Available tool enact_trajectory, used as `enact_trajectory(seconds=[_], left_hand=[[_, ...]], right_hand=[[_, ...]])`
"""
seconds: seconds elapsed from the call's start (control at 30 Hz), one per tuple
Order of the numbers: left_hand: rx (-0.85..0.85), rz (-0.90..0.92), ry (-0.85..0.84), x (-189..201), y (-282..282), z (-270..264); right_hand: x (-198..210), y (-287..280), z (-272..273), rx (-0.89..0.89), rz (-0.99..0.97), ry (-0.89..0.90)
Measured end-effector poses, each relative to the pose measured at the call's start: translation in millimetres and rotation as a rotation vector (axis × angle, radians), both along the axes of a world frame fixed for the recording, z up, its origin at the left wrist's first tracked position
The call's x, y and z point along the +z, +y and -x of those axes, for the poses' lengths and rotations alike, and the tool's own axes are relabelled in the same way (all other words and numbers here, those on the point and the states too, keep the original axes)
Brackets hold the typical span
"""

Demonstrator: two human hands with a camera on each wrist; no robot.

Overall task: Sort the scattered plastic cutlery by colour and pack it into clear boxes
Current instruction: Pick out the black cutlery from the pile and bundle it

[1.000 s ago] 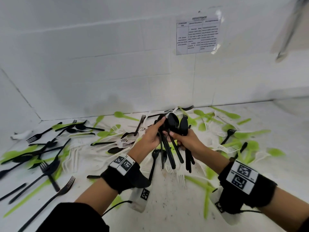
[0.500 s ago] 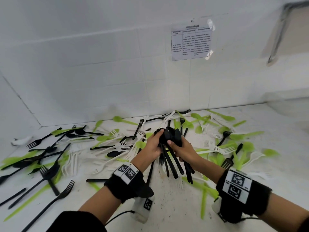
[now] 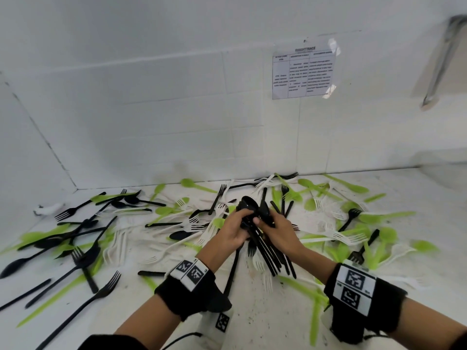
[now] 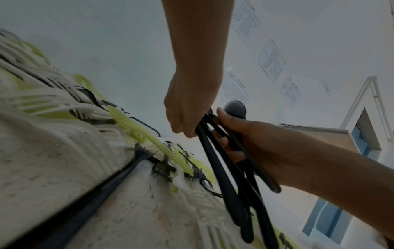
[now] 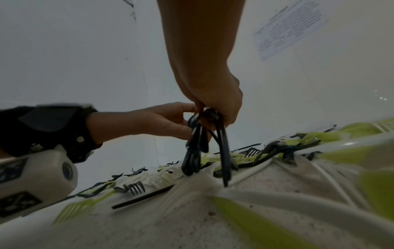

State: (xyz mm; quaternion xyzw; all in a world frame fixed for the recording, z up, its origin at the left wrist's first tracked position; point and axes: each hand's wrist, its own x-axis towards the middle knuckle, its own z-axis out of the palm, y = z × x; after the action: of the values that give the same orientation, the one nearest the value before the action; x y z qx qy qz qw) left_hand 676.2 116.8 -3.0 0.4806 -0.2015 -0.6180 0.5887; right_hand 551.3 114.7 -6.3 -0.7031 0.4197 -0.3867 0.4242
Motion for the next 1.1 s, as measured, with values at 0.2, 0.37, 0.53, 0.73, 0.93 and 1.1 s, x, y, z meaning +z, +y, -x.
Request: enact_trajectory(seconds=[0.2,0.37,0.53,0.73,0.93,1.1], left_hand=[[0.067,-0.006,0.039,-2,6,-7],[0.074,0.026,0.019,-4,4,-5],[0.091,0.065,0.054,-1,3,-5],[0.144,0.112,0.077,4,1,-8],[0.058,0.098,-0.012,-1,0,-5],[0.071,0.077,-0.002,-1,2,-9]], right_hand=[[-2,0,-2,0.028,-0.157,0.015],[-2,6,-1,0.098,-0.207,0.086],[9,5,6,0.056,0.050,0.292],[21,-6,11,-0.044,0.054,0.211],[29,-1,1,0.113,-0.088,0.136],[22,-5,-1,0.094,0.088,0.189]])
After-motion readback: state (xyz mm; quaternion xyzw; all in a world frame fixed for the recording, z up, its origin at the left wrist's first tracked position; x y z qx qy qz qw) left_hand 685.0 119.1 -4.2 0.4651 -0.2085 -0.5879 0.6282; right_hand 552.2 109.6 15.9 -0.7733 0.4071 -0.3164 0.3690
